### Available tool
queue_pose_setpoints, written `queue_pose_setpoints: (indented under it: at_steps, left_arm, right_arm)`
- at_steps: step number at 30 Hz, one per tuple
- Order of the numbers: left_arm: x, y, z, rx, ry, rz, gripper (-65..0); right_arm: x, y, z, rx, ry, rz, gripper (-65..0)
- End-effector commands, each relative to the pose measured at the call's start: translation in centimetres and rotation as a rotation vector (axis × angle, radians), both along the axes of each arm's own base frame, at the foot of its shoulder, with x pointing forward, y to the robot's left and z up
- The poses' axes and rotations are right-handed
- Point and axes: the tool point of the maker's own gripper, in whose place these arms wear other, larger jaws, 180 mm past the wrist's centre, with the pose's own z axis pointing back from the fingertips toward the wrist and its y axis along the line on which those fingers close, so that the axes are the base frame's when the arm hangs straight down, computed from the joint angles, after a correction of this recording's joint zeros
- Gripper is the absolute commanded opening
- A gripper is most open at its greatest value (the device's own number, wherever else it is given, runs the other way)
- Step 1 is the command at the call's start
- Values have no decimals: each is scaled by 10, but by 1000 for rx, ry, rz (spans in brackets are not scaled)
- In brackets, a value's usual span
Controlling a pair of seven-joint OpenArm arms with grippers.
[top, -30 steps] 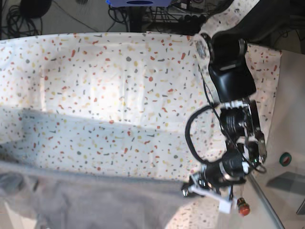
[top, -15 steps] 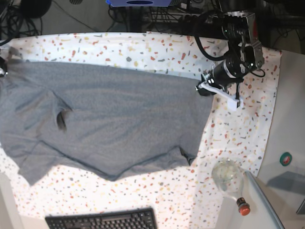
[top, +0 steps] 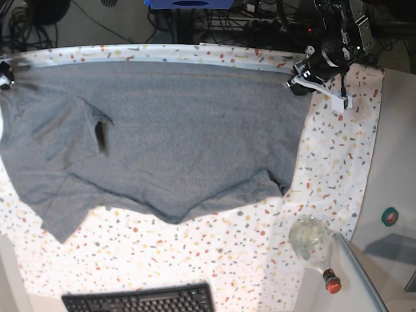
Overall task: Layout the t-shirt on the table in an organized manner, then fold the t-shirt properly
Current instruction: 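Lift the folded shirt with both grippers and lay it back down, then release the shirt and reposition both grippers at the shirt's side edges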
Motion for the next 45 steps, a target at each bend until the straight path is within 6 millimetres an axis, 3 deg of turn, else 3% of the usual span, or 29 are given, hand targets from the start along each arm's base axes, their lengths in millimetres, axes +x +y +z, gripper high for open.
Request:
queue_pose_setpoints:
  at_steps: [1,15,16,18,20,22,24,26,29,33,36,39,42,45]
  left_arm:
    - [4,11,7,35,-31,5,-650]
    - [0,14,3,31,-29,-3,-650]
    - [-1,17,4,37,-26,-5,-650]
    - [-2,18,3,41,-24,-6,-634]
    - [-3,19,3,41,-21,-5,-461]
    - [-3,24,4,50,-21,0,-298]
    - [-2,34,7,63,-30,18,-174]
    - [0,39,10,71,-40,29,-84]
    - [7,42,21,90,-70,25,-25]
    - [16,64,49,153,-141,66,-25]
    - [26,68,70,187,-197,62,-26]
    - [36,53,74,173,-221,16,-81]
    - [47,32,72,145,-232,-39,-313]
    - [49,18,70,125,-232,-68,-650]
  right_arm:
    - [9,-20,15,-55,-36,-5,-650]
    - [-10,-9,4,-28,3,-10,-650]
    - [-10,-9,4,-28,1,-11,-615]
    - [-10,-9,4,-27,0,-14,-452]
    - [-15,-15,7,-28,-18,-62,-368]
    - [-17,-22,18,-50,-58,-113,-359]
    - [-18,-25,32,-75,-74,-115,-359]
    - [-13,-23,47,-99,-83,-86,-359]
    - [-3,-23,67,-134,-92,-50,-359]
    - [-5,-30,96,-173,-67,-40,-359]
    - [0,-32,109,-181,-94,-68,-359]
    - [36,-39,123,-195,-192,-72,-359]
    - [90,-48,124,-172,-281,-43,-359]
    - [146,-53,108,-114,-323,-15,-359]
